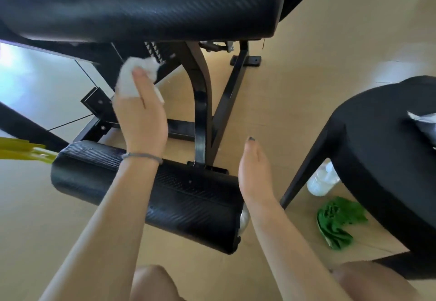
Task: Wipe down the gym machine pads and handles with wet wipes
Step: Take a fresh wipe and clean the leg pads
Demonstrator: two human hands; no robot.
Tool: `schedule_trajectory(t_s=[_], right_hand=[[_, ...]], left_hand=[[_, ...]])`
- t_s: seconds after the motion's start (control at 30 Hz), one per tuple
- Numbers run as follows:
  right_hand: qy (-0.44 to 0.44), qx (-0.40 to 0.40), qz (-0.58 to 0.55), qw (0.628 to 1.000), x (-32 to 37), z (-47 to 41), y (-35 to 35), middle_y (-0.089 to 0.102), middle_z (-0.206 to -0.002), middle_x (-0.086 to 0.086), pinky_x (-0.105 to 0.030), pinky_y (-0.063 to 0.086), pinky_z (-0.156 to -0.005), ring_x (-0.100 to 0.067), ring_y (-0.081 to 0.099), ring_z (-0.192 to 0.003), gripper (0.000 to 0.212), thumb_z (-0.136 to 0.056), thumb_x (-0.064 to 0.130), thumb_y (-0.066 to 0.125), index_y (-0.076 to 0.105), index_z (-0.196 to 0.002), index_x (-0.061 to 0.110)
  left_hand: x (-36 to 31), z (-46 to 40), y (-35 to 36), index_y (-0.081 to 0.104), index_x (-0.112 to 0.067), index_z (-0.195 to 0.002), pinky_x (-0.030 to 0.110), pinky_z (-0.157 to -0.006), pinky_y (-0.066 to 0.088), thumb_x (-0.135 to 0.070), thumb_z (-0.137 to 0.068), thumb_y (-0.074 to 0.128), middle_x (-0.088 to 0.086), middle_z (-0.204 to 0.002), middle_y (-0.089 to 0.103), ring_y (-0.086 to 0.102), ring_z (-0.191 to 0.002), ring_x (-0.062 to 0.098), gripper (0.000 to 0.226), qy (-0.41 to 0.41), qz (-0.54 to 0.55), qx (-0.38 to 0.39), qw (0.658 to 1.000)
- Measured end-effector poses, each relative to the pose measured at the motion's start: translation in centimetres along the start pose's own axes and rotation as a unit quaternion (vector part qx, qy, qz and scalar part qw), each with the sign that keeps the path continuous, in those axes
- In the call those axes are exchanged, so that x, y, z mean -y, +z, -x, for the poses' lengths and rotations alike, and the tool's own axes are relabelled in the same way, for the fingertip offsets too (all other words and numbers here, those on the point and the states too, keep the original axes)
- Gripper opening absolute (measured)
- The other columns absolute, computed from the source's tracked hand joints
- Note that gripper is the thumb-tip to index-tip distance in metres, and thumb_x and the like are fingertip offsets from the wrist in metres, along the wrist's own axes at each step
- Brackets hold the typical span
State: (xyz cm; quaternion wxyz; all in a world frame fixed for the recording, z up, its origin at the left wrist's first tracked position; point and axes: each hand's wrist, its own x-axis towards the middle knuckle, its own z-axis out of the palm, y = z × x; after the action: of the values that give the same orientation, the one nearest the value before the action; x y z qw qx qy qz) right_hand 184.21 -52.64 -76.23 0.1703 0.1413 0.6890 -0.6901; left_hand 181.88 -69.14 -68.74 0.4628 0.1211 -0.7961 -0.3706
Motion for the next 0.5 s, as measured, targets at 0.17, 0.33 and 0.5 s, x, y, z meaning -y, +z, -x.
schedule_trajectory(t_s=[0.17, 0.33, 0.5], right_hand=[[0.107, 0.031, 0.086, 0.990, -1.8, -0.2, 0.5, 0.050, -0.148, -0.010, -0.040, 0.032, -0.108, -0.030, 0.047, -0.130, 0.051, -0.109, 0.049, 0.024, 0.056, -0.133, 0.016], [0.103, -0.011, 0.087, 0.991, -2.4, -0.8, 1.2, 0.057, -0.124, -0.007, -0.034, 0.029, -0.093, -0.024, 0.048, -0.111, 0.055, -0.108, 0.048, 0.023, 0.052, -0.139, 0.014], [0.124, -0.039, 0.057, 0.990, -2.6, -1.1, 1.2, 0.049, -0.086, 0.005, -0.034, 0.028, -0.087, -0.014, 0.041, -0.073, 0.048, -0.108, 0.050, 0.026, 0.056, -0.100, 0.013]], left_hand=[[2.2, 7.8, -4.2, 0.058, -0.040, -0.128, 0.024, -0.083, 0.049, -0.034, -0.108, 0.033, -0.019, -0.092, 0.061, 0.059, -0.085, 0.002, 0.032, 0.078, -0.122, 0.474, 0.869], [5.6, 10.1, -6.7, 0.050, -0.025, -0.143, 0.026, -0.117, 0.031, -0.045, -0.102, 0.041, -0.018, -0.141, 0.052, 0.043, -0.133, 0.004, 0.047, 0.146, -0.160, 0.506, 0.835], [9.2, 7.3, -8.5, 0.061, -0.017, -0.133, 0.020, -0.116, 0.029, -0.032, -0.103, 0.038, -0.006, -0.132, 0.062, 0.053, -0.128, 0.014, 0.041, 0.129, -0.246, 0.397, 0.875]])
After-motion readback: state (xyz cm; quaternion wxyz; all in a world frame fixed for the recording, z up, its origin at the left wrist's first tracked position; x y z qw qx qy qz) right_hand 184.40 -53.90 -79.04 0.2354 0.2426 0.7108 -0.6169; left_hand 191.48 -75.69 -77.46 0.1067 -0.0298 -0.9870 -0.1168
